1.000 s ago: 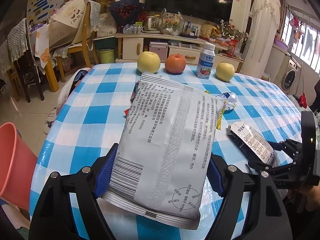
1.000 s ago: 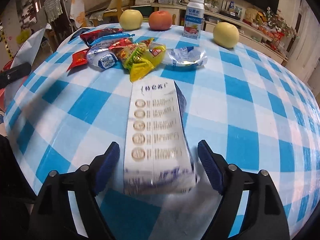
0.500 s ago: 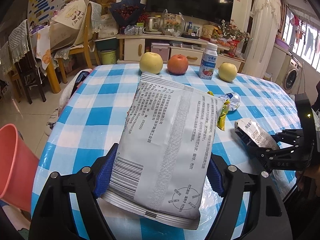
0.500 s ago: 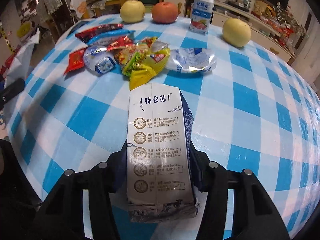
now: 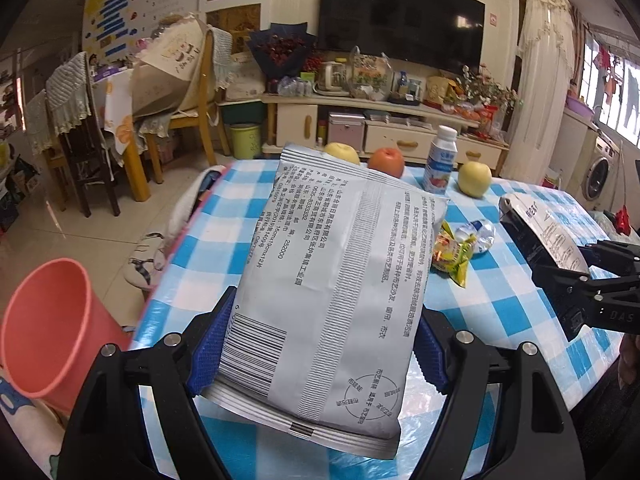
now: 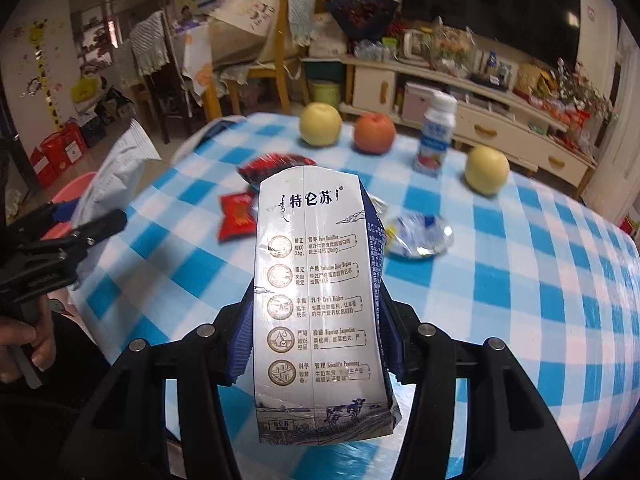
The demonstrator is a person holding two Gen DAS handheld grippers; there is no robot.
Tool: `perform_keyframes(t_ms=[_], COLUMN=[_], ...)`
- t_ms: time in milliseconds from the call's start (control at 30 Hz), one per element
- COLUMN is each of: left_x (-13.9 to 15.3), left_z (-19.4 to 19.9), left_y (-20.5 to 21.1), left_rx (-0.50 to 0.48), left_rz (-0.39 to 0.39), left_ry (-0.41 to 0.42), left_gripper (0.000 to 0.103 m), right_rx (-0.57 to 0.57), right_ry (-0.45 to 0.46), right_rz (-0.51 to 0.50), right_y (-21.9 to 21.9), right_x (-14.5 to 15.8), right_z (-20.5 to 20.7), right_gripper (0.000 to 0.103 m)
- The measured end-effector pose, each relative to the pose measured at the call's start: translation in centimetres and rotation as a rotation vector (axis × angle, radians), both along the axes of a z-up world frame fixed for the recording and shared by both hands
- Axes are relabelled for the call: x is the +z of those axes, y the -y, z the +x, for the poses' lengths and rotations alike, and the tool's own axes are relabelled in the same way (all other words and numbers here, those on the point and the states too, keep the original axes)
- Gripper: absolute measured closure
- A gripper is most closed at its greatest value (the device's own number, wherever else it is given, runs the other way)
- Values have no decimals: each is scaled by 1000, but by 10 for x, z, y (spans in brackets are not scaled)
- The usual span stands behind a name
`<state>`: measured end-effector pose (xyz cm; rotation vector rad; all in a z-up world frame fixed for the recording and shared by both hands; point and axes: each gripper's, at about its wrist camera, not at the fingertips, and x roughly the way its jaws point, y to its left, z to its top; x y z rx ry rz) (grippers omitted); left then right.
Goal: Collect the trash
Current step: 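Carry the carton with the right tool while the left tool carries the packet to the bucket, then release the grey packet with the left tool while the right tool drops the carton into the bucket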
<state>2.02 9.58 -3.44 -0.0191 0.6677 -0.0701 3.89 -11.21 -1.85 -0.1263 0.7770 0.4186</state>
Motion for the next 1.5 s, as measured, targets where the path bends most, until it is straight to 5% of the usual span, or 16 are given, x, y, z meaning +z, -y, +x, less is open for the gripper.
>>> perform_keyframes(t_ms=[400,833,1100,1500], left_x=[45,73,76,29], left_z=[-33,-69,-53,-24], left_y=[-87,-247,-313,-337], left_rx=[177,453,514,488], left_rz=[10,19,34,43], left_ry=[63,91,62,-53], left_gripper=[25,25,25,23], right_rx=[214,480,538,569], right_ry=[82,88,70,-70], right_rz=[51,149,177,192], right_y=[-118,-321,-398,-452], right_x=[53,90,90,45], right_z=[-4,9,24,50], right_gripper=[49,49,49,45])
